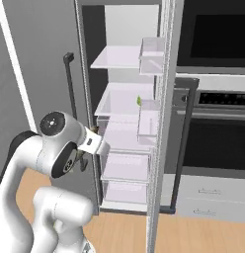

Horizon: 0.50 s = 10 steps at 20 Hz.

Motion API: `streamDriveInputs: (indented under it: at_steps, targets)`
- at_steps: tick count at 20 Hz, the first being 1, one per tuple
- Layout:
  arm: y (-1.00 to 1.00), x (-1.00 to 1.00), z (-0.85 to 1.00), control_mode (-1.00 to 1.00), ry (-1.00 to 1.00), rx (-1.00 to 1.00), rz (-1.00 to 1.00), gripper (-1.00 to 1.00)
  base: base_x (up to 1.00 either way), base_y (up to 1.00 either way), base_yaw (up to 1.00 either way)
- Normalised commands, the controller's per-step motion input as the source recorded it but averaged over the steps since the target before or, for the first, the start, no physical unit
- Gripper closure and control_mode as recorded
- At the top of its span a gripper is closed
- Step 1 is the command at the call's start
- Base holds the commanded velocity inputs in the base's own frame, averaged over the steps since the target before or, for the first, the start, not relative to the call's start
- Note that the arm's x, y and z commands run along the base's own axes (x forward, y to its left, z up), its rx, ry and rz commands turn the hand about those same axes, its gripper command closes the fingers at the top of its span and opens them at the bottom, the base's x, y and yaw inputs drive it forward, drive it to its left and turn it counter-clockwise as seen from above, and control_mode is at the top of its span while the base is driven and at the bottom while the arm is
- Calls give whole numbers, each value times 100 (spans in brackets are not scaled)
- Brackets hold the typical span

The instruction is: Place one lemon wedge and one fish in each tupperware on the nearby counter, to pack two identical lunches.

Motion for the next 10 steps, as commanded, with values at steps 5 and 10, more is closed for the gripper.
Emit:
streamDriveInputs:
  at_steps: [5,10]
  targets:
    - [0,0,0,100,0,0,0,100,-97,-69,-9]
    - [0,0,0,100,0,0,0,100,-24,-100,-36]
